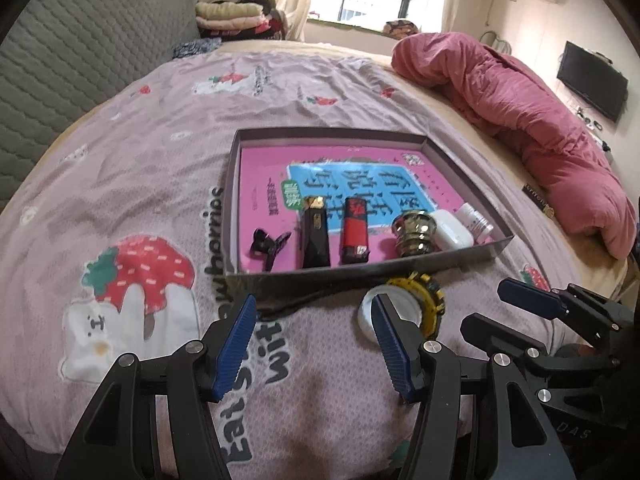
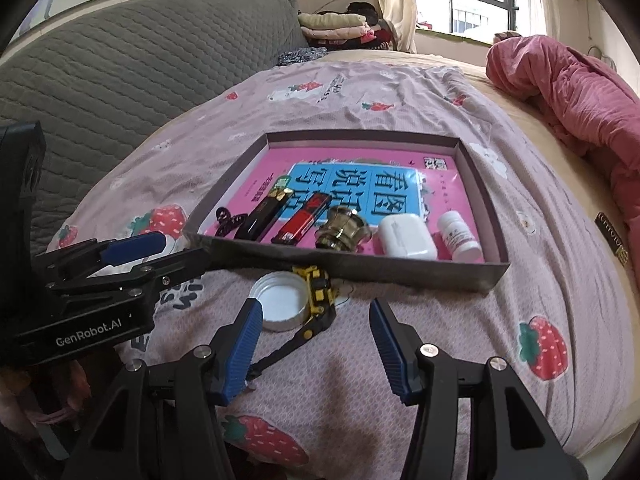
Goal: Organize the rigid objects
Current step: 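Withdraw both grippers from the tray toward the bottle cap and tape measure, then grasp the yellow tape measure with the right gripper while the left grasps the white bottle cap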
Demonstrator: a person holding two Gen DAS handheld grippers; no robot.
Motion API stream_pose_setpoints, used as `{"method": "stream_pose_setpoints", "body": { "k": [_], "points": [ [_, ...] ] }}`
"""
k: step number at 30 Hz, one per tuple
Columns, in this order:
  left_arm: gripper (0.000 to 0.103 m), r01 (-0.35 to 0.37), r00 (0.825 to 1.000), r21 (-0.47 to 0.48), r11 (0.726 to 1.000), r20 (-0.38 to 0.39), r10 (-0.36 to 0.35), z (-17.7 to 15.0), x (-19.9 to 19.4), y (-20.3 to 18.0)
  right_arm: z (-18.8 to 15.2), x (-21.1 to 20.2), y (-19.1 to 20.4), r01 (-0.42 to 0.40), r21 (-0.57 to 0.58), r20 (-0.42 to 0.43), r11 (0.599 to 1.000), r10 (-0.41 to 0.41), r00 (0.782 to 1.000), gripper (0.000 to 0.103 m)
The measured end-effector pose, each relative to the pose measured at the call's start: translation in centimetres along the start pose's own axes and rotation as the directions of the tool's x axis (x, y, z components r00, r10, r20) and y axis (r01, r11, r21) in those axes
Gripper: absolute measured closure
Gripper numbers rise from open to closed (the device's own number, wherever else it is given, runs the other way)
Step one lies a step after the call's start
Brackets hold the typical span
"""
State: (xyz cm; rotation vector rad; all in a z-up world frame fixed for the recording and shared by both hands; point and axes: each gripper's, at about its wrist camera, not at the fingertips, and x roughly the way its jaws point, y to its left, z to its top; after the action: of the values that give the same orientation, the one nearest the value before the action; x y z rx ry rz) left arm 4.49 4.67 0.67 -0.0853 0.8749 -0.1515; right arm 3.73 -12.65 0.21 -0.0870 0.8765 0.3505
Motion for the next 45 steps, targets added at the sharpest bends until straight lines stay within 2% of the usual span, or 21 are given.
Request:
{"method": "stream_pose_setpoints", "body": {
  "k": [9, 19, 24, 31, 35, 41, 45],
  "points": [
    [0.042, -0.003, 0.999, 0.012, 1.000, -0.038, 0.004, -0.6, 0.8, 0.0, -1.1, 1.6, 1.2, 0.000, -0.028, -0.051, 1.000, -0.002, 0.999, 0.048],
    [0.042, 0.003, 0.999, 0.022, 1.000, -0.049, -0.002, -0.8, 1.4, -0.3, -1.8, 4.4, 1.3, 0.006, -0.005, -0.114, 1.000, -0.007, 0.993, 0.048],
    [0.042, 0.010, 0.998, 0.025, 1.000, -0.059, -0.008, -0.9, 1.9, -0.4, -2.0, 5.2, 1.2, 0.077, -0.037, -0.115, 0.996, -0.081, 0.990, 0.048],
    [0.042, 0.031, 0.997, 0.053, 0.998, -0.077, -0.027, -1.0, 2.9, -1.3, -1.5, 5.1, -0.6, 0.152, -0.021, -0.090, 0.988, -0.154, 0.984, 0.048],
    [0.042, 0.050, 0.995, 0.073, 0.996, -0.085, -0.044, -1.0, 3.5, -2.0, -1.0, 5.5, -1.7, 0.126, -0.004, -0.075, 0.992, -0.126, 0.989, 0.049],
    [0.042, 0.098, 0.990, 0.059, 0.993, -0.108, -0.092, -1.0, 4.5, -2.4, -0.2, 6.4, -2.1, 0.031, -0.027, -0.063, 0.999, -0.033, 0.997, 0.063],
    [0.042, 0.099, 0.988, 0.031, 0.995, -0.122, -0.095, -0.7, 5.6, -2.0, -0.1, 6.9, -1.8, -0.015, -0.050, -0.063, 0.999, 0.012, 0.998, 0.074]
  ]
}}
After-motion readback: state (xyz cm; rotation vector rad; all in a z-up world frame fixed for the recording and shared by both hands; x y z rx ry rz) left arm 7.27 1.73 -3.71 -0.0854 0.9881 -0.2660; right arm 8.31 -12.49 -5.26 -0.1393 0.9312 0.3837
